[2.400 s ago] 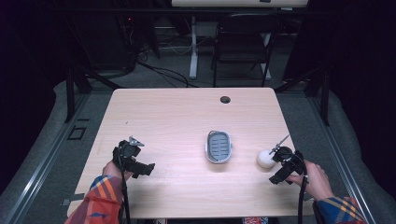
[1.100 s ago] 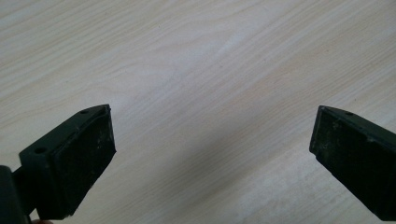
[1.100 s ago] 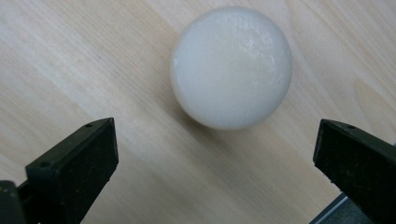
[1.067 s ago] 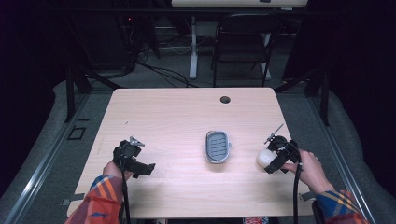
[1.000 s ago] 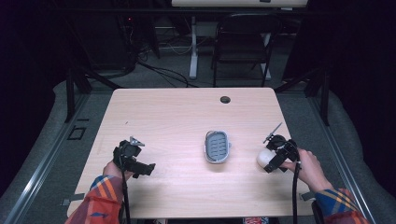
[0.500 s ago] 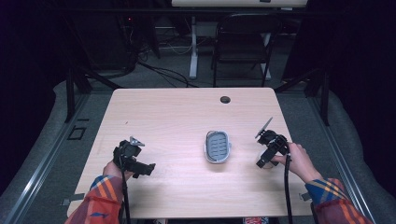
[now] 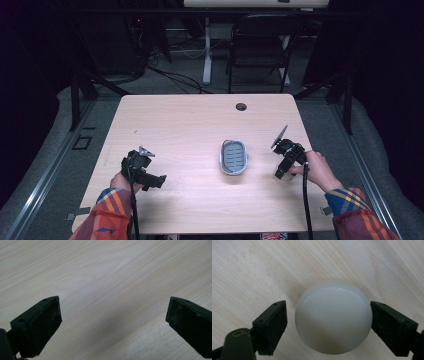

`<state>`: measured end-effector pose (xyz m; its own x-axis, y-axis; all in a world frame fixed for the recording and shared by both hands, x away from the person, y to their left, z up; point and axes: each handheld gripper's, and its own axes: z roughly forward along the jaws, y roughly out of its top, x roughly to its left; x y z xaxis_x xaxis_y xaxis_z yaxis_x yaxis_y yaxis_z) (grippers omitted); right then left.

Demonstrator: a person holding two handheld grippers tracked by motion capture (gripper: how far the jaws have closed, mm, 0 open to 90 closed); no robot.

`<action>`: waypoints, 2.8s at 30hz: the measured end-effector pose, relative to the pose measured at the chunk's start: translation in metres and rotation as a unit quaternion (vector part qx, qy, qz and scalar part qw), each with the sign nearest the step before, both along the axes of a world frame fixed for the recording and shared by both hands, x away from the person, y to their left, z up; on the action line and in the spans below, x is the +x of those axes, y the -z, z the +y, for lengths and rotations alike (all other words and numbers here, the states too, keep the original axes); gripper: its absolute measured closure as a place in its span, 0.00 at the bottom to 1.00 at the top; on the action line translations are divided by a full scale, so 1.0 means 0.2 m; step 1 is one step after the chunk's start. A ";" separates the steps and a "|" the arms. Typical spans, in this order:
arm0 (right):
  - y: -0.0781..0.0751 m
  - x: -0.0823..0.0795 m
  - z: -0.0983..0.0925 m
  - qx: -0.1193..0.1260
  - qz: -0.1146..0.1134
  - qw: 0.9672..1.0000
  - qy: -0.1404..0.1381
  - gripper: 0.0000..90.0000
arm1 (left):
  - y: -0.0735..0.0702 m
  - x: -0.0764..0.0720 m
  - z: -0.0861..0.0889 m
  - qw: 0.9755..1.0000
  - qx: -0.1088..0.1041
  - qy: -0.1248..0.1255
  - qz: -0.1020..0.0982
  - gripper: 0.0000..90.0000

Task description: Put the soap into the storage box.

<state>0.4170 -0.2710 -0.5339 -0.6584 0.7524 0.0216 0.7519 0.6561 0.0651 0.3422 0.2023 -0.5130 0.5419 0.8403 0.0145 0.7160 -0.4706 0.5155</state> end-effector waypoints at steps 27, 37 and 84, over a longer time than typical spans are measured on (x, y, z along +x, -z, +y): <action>-0.05 0.01 0.01 -0.027 0.003 0.999 -0.034 0.27 | 0.00 0.00 -0.01 1.000 0.009 -0.005 -0.002 0.00; -0.08 0.01 0.03 -0.017 0.000 0.999 -0.034 0.27 | 0.00 0.00 0.00 1.000 0.008 -0.002 0.001 0.00; -0.35 0.13 0.21 -0.033 -0.016 0.996 -0.085 0.27 | 0.00 0.00 -0.01 1.000 0.007 -0.003 0.001 0.00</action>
